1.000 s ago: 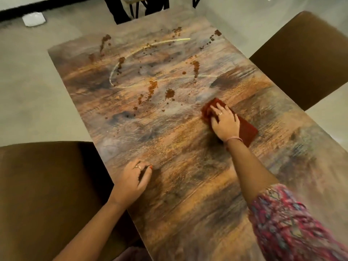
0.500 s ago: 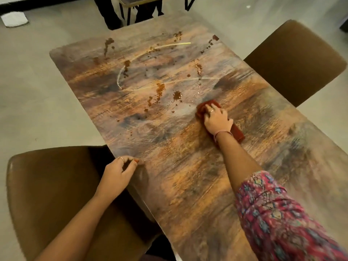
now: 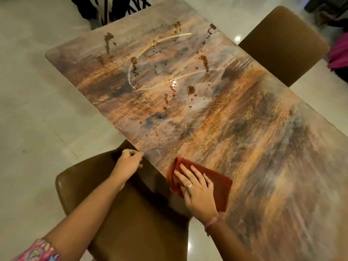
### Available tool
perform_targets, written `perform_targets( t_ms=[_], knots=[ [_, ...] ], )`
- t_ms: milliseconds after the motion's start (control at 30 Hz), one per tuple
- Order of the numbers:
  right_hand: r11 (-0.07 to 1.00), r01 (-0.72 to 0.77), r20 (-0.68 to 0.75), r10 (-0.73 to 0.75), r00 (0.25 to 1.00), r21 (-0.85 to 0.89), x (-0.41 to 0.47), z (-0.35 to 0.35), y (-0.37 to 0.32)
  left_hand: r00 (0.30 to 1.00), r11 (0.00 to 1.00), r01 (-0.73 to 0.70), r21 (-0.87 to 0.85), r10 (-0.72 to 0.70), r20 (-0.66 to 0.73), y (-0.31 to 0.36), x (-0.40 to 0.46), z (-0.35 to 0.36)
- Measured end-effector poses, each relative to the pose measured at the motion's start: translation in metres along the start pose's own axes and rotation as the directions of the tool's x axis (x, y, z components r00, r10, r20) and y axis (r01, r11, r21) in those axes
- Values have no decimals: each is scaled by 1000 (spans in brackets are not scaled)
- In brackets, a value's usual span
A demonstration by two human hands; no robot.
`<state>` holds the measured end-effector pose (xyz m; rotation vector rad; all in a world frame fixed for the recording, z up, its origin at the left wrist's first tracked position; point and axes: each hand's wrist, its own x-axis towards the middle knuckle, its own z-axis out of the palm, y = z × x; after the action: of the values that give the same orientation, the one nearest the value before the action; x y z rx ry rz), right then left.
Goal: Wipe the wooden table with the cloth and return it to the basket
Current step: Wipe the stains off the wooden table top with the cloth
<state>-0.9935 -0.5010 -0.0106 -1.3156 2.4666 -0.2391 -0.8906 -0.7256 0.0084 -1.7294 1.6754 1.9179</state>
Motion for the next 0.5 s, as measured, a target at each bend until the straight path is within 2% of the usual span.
perform_targets(
  t_ms=[133,267,333,433,500],
  knots=[
    [996,-86,-77,88,993,28,63,0,-34,996,983,82,-162,-76,41,4,7,-2],
    [998,-52,-45,53,998,32,128,4,-75,991,933,129,-337,-107,83,6,6,-1],
    [999,11,-6,-10,1000,43,122,8,-81,990,912,134,-389,-105,96,7,5,-1],
    [993,114,21,-115,993,37,68,11,-58,988,897,148,-416,-120,93,6,5,-3],
    [997,71,-3,-71,998,39,27,8,-28,987,903,153,-401,-123,98,7,4,-3]
  ],
)
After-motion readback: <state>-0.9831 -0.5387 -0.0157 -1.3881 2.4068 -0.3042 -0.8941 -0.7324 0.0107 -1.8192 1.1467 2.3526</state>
